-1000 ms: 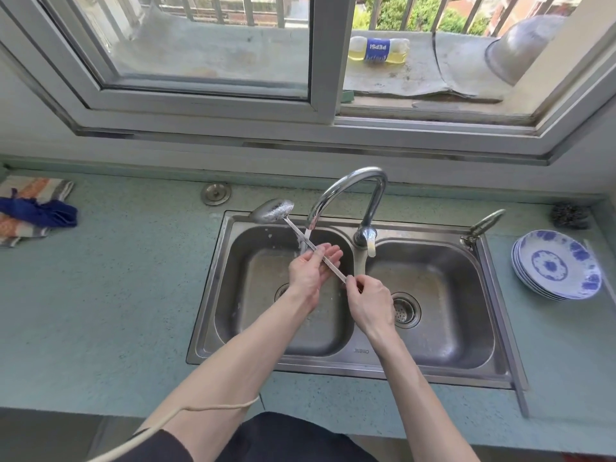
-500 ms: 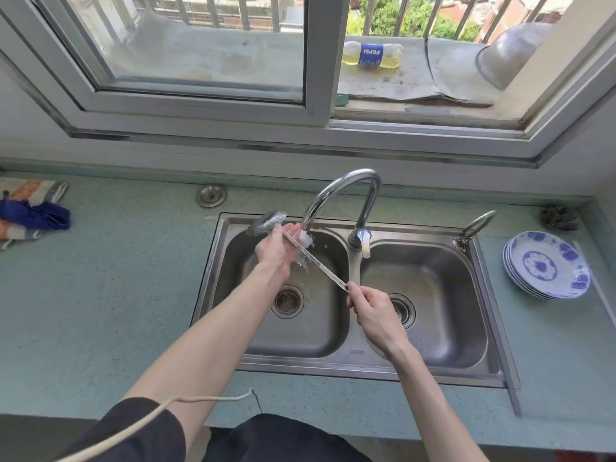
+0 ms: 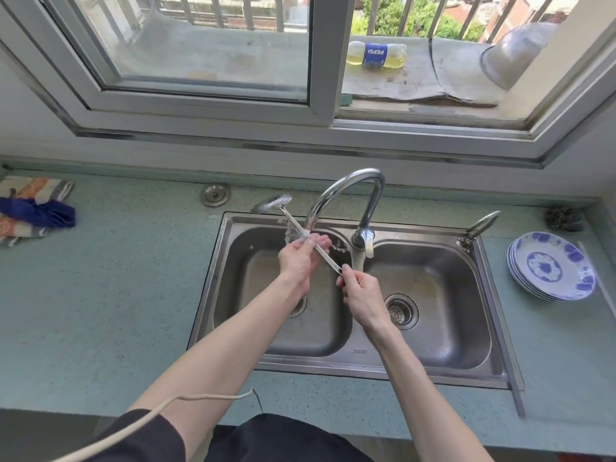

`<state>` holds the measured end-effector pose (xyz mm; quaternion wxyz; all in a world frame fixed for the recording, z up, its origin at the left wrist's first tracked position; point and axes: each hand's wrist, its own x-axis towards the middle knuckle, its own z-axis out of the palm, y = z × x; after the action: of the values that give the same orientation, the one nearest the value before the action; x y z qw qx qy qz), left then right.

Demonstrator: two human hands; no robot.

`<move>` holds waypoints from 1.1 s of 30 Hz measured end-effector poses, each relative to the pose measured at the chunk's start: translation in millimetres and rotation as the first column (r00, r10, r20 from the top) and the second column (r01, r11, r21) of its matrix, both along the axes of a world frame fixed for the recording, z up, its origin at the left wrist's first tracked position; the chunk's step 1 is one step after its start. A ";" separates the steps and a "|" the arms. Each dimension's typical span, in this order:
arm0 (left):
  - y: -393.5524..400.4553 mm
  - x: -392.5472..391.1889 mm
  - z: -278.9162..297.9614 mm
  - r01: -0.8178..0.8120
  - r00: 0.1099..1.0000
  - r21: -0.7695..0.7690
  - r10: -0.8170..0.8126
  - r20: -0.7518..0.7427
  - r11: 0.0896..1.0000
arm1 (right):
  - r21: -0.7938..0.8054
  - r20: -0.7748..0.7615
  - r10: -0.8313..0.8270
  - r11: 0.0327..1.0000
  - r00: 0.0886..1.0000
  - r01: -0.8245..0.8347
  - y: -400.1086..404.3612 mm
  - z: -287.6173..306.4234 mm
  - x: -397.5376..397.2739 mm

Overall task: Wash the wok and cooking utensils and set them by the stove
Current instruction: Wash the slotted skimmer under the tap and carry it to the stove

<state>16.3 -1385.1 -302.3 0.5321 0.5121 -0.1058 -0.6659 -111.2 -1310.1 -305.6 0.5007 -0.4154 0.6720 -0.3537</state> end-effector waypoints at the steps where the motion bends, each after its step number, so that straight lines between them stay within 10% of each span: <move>1: 3.1 -2.3 0.1 0.011 1.000 0.000 -0.011 -0.003 1.000 | -0.001 0.001 -0.004 1.000 1.000 0.004 -4.7 0.7 3.3; 33: -33.0 25.6 7.6 -0.119 0.990 0.097 0.111 0.087 0.988 | 0.020 -0.003 0.009 1.000 1.000 -0.009 16.6 -0.1 -11.3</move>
<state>41.9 -1418.0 -294.7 0.5382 0.5705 -0.0637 -0.6171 -122.5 -1293.5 -305.8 0.5055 -0.4137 0.6744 -0.3442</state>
